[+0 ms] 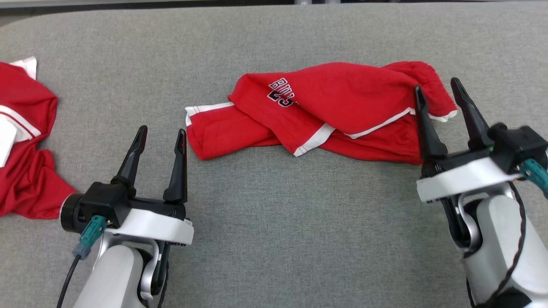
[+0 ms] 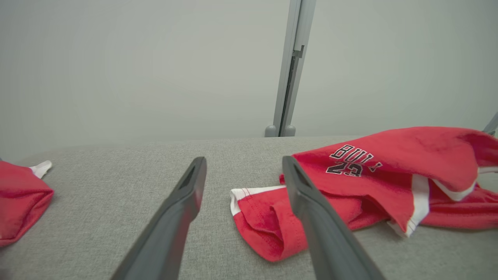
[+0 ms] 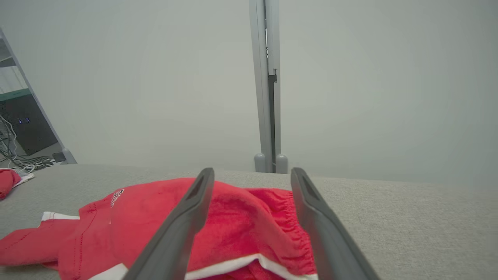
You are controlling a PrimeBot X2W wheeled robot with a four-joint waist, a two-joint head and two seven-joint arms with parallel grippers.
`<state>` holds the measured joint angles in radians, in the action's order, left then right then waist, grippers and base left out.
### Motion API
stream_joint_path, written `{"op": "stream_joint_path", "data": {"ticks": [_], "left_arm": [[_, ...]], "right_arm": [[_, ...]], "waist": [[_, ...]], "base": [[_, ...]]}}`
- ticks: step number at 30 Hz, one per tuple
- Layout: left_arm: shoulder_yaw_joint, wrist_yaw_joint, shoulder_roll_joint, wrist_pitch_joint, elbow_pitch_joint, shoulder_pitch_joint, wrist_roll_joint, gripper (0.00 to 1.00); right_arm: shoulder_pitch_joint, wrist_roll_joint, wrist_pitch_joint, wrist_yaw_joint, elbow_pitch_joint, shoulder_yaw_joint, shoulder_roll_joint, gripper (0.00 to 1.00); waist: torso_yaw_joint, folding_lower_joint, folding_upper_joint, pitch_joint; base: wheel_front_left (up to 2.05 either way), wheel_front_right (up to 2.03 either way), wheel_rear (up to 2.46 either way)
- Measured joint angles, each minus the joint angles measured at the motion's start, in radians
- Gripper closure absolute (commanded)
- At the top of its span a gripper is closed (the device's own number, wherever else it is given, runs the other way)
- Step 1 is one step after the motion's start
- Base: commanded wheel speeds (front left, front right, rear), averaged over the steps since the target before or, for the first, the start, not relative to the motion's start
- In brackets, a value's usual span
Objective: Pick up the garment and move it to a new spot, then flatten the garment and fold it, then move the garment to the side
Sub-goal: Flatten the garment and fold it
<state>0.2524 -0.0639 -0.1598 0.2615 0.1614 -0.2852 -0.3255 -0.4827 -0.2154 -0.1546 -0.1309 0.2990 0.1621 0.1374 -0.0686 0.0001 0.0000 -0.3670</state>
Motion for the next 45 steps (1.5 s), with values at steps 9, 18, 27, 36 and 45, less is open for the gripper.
{"op": "stream_joint_path", "data": {"ticks": [9,18,27,36,45], "left_arm": [[-0.014,-0.015,-0.01,0.0,-0.003,0.076,0.003,0.0],[-0.012,-0.034,-0.013,-0.006,-0.021,0.135,-0.002,0.0],[-0.001,-0.039,-0.021,-0.021,-0.039,0.137,-0.002,0.0],[0.143,0.041,0.027,-0.114,0.003,0.026,0.019,0.0],[0.195,0.096,0.083,-0.159,0.233,-0.1,-0.03,0.0]], "right_arm": [[0.207,0.013,-0.027,0.0,-0.141,-0.054,-0.01,0.0],[0.322,0.019,0.022,0.0,-0.221,-0.086,-0.043,0.0],[0.329,0.026,0.049,0.0,-0.238,-0.089,-0.051,0.0],[0.31,0.029,0.054,0.0,-0.246,-0.066,-0.06,0.0],[0.272,0.017,0.034,0.0,-0.212,-0.022,-0.073,0.0]], "waist": [[0.038,-0.0001,0.0,0.089],[0.072,0.0,0.0001,0.147],[0.077,0.0,0.0001,0.144],[0.085,0.0,0.0001,0.097],[0.166,0.0,0.0001,0.038]], "base": [[0.0,0.0,0.0],[0.0,0.0,0.0],[0.0,0.0,0.0],[0.0,0.0,0.0],[0.0,0.0,0.0]]}}
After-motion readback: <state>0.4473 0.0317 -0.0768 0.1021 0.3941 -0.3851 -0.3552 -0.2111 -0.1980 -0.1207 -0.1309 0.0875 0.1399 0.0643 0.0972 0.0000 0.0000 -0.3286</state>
